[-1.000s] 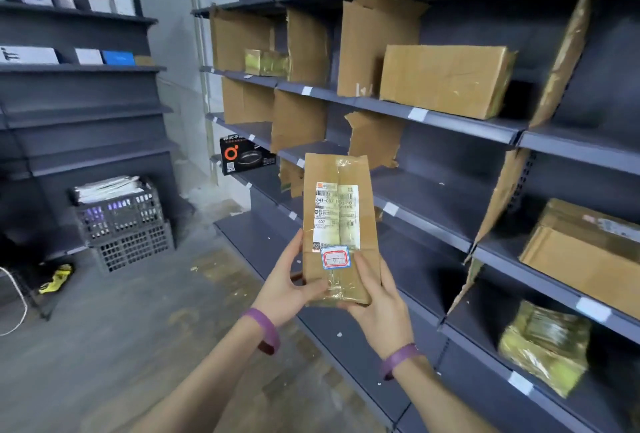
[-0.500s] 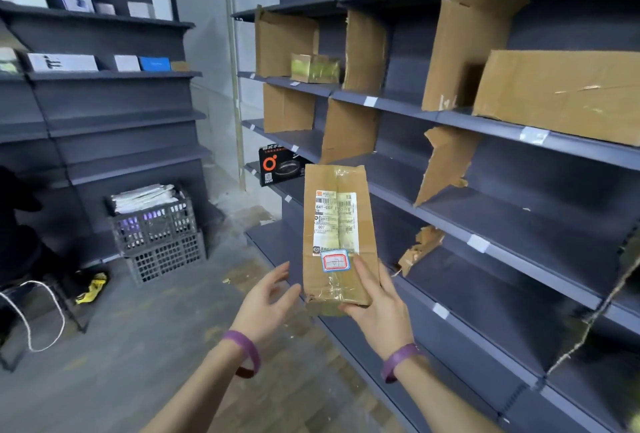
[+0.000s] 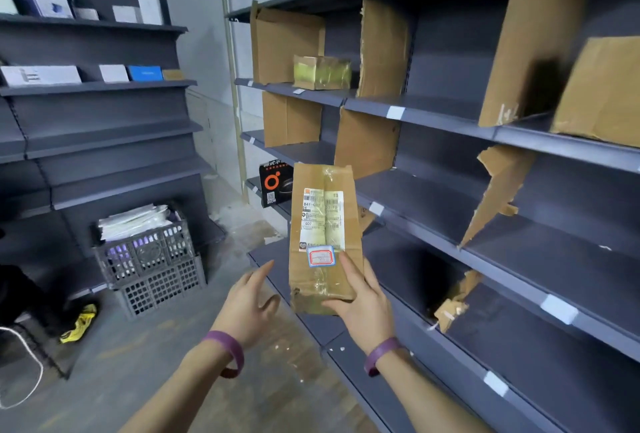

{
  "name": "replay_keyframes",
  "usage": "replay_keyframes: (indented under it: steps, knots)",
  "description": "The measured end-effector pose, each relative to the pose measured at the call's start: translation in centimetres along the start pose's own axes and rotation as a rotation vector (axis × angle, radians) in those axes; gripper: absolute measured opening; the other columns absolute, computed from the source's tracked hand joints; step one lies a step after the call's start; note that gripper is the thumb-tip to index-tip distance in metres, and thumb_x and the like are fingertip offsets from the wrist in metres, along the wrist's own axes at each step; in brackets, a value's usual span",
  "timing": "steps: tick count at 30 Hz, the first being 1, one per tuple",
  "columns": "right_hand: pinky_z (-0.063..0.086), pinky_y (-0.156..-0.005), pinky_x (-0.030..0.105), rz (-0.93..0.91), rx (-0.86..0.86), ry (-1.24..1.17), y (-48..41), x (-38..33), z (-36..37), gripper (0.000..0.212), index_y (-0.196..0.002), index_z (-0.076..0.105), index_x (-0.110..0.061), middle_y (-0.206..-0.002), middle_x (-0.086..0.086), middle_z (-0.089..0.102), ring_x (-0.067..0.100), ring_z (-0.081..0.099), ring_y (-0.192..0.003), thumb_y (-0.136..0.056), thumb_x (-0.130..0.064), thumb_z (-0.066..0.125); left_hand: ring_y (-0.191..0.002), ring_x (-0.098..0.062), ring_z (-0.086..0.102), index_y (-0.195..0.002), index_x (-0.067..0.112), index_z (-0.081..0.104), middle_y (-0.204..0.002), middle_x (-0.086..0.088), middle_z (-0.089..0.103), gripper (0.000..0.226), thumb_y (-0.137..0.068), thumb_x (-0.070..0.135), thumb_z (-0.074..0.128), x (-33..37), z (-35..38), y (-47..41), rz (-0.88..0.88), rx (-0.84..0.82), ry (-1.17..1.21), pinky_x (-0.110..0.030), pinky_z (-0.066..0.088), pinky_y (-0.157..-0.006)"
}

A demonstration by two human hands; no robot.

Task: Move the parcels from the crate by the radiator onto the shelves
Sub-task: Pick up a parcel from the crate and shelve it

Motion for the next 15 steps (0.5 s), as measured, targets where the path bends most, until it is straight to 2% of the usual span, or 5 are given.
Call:
replay_keyframes:
  steps: [4, 7, 11, 15]
  knots:
    - [0.050, -0.090, 0.031, 0.003, 0.027, -0.030, -5.5, 0.9, 2.4, 0.096, -0.127, 0.015, -0.075, -0.159, -0.016, 0.019, 0.015, 0.049, -0.127, -0.068, -0.043, 0.084, -0.135, -0.020, 0.033, -0.148, 0.028, 0.027, -0.146, -0.001, 0.036, 0.067, -0.090, 0.025, 0.060, -1.2, -0.3, -5.7, 0.012, -0.047, -0.092, -0.033, 0.029, -0.112]
    - [0.052, -0.090, 0.032, -0.003, 0.028, -0.039, -8.8, 1.2, 4.0, 0.095, -0.126, 0.017, -0.076, -0.159, -0.016, 0.017, 0.015, 0.051, -0.127, -0.068, -0.043, 0.084, -0.136, -0.018, 0.033, -0.149, 0.027, 0.026, -0.147, 0.000, 0.035, 0.067, -0.091, 0.026, 0.060, -2.7, -0.4, -9.2, 0.003, -0.051, -0.105, -0.033, 0.029, -0.112]
    - [0.052, -0.090, 0.029, -0.017, 0.021, -0.032, -12.4, 1.2, 6.1, 0.097, -0.131, 0.013, -0.072, -0.159, -0.015, 0.015, 0.014, 0.051, -0.128, -0.069, -0.045, 0.083, -0.135, -0.019, 0.034, -0.148, 0.027, 0.026, -0.147, 0.000, 0.037, 0.067, -0.091, 0.025, 0.060, -4.7, -0.3, -13.2, 0.013, -0.064, -0.082, -0.034, 0.031, -0.111]
    - [0.051, -0.088, 0.026, -0.009, 0.029, -0.002, -15.7, 0.6, 9.1, 0.096, -0.136, 0.017, -0.069, -0.159, -0.015, 0.017, 0.013, 0.050, -0.128, -0.068, -0.047, 0.082, -0.135, -0.019, 0.034, -0.149, 0.027, 0.025, -0.146, 0.000, 0.037, 0.068, -0.091, 0.025, 0.060, -6.9, -0.2, -17.0, 0.034, -0.083, -0.053, -0.033, 0.031, -0.111]
Point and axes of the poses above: each hand's wrist, its own y-axis away from the middle knuckle, its own z-axis out of the palm, x = y × z, the point moved 2 cm from there along -y, towards the middle knuckle
